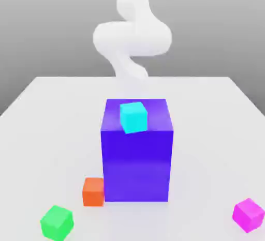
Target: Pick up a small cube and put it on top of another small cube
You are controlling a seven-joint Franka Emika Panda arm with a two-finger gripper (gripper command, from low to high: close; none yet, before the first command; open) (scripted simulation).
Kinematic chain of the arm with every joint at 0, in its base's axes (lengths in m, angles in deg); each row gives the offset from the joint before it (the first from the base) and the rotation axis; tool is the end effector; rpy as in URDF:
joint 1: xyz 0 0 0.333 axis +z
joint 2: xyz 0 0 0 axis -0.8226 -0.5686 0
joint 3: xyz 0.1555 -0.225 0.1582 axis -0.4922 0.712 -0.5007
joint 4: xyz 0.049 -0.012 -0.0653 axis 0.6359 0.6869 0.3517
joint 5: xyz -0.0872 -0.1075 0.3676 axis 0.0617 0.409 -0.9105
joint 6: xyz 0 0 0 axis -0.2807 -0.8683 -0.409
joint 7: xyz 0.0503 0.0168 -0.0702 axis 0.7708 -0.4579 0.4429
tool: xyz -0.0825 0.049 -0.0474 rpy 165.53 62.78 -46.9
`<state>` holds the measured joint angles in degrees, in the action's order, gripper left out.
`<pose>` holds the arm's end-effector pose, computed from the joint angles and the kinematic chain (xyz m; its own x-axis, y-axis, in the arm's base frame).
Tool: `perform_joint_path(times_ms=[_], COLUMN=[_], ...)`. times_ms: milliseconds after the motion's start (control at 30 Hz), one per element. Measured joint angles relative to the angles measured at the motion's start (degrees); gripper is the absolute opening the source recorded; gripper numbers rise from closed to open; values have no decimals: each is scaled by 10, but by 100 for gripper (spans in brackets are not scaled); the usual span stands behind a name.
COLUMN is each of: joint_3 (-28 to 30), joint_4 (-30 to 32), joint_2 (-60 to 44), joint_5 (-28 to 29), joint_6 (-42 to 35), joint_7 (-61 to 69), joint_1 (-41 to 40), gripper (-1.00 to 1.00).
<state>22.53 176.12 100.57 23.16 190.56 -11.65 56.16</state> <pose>0.3795 0.0183 0.6800 0.5375 -0.6962 0.4758 -0.5106 -0.7178 -0.4734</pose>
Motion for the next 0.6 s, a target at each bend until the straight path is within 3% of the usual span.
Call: perform_joint_path(times_ms=[600], joint_3=[-116], joint_4=[9], joint_2=[-377], joint_5=[47], joint_6=[120], joint_7=[-59], joint_1=[69], gripper=[0])
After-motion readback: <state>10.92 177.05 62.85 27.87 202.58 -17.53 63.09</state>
